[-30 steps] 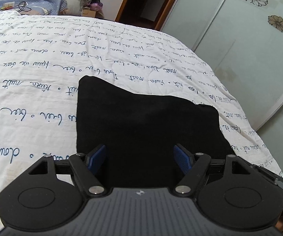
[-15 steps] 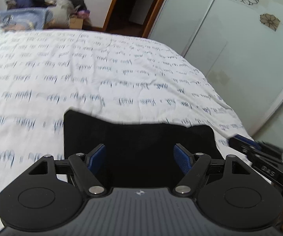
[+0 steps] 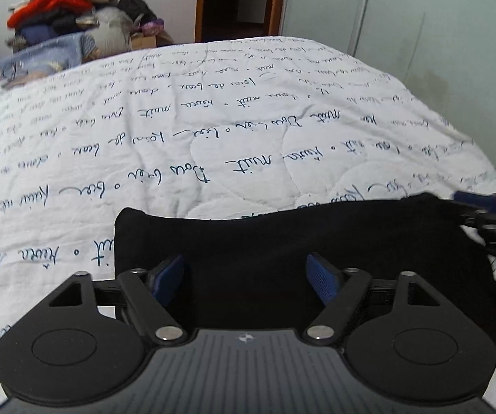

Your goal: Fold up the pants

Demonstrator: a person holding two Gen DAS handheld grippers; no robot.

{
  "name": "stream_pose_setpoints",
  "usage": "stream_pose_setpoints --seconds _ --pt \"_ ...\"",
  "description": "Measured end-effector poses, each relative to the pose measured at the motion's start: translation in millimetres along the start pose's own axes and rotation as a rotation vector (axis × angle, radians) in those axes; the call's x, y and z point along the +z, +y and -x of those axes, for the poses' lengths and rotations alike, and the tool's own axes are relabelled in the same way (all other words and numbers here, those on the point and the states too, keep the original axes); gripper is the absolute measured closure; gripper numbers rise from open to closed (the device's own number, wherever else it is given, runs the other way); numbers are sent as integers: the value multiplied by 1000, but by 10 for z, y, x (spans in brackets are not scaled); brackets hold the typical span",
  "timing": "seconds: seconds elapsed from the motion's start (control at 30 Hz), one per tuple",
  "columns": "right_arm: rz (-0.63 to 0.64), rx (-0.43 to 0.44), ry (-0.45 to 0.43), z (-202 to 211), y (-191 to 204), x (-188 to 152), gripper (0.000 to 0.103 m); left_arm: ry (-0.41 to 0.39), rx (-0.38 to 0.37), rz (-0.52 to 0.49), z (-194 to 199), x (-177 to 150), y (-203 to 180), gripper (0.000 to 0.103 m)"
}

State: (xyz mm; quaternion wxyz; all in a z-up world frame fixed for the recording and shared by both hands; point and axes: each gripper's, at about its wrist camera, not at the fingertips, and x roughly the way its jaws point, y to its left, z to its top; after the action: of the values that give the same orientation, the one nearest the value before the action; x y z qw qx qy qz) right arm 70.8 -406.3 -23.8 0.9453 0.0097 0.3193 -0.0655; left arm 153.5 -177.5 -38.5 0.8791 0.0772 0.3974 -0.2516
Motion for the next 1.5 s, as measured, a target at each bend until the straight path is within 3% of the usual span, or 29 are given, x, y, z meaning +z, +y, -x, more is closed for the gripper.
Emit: stream_pose_setpoints --seconds 0.07,0.13,0.27,0.3,0.33,0.37,0.53,0.77,0.87,0.93,0.97,1.0,1.1,1.23,1.37,1.43,1.5 --pt "-27 13 -8 169 -41 -45 67 -5 19 -20 3 -12 -41 20" --pt "-57 30 -14 332 -82 -130 44 -8 32 -33 3 -22 -67 20" --pt "-42 54 23 386 -78 -285 45 -8 45 -36 -4 -25 -90 20" --pt "-45 60 33 360 -82 -306 51 -8 46 -36 -2 -28 -90 19" --pt "-59 81 35 346 -95 -316 62 -8 48 -36 -6 -28 -94 19" --pt "-72 99 33 337 -100 -315 65 -8 47 -35 -9 -31 -92 19" --pt "-33 25 10 369 -85 -292 98 -8 54 -30 -18 -36 -92 18" --pt "-64 -33 9 370 -189 -367 101 -14 76 -48 -34 -51 -115 13" --pt "-82 1 -32 538 -179 -351 94 -15 83 -42 -42 -53 -99 9" --pt "-18 40 -40 661 -62 -353 88 -19 83 -26 -11 -58 -83 9" --pt "33 58 -36 707 24 -369 82 -21 86 -18 20 -66 -78 9" --pt "82 62 -26 732 111 -397 68 -23 89 -9 63 -81 -71 9" --pt "175 -11 -8 803 272 -525 64 -56 91 11 279 -177 -61 9" --pt "35 39 -14 1004 72 -624 64 -99 71 19 569 -324 -97 9" --pt "13 69 -18 1093 16 -736 62 -77 13 -2 637 -392 -225 9" --pt "-22 69 -29 1066 -39 -762 46 -66 -9 -34 624 -405 -332 9" --pt "-81 67 -46 1022 -120 -761 42 -53 -8 -71 607 -428 -451 9"
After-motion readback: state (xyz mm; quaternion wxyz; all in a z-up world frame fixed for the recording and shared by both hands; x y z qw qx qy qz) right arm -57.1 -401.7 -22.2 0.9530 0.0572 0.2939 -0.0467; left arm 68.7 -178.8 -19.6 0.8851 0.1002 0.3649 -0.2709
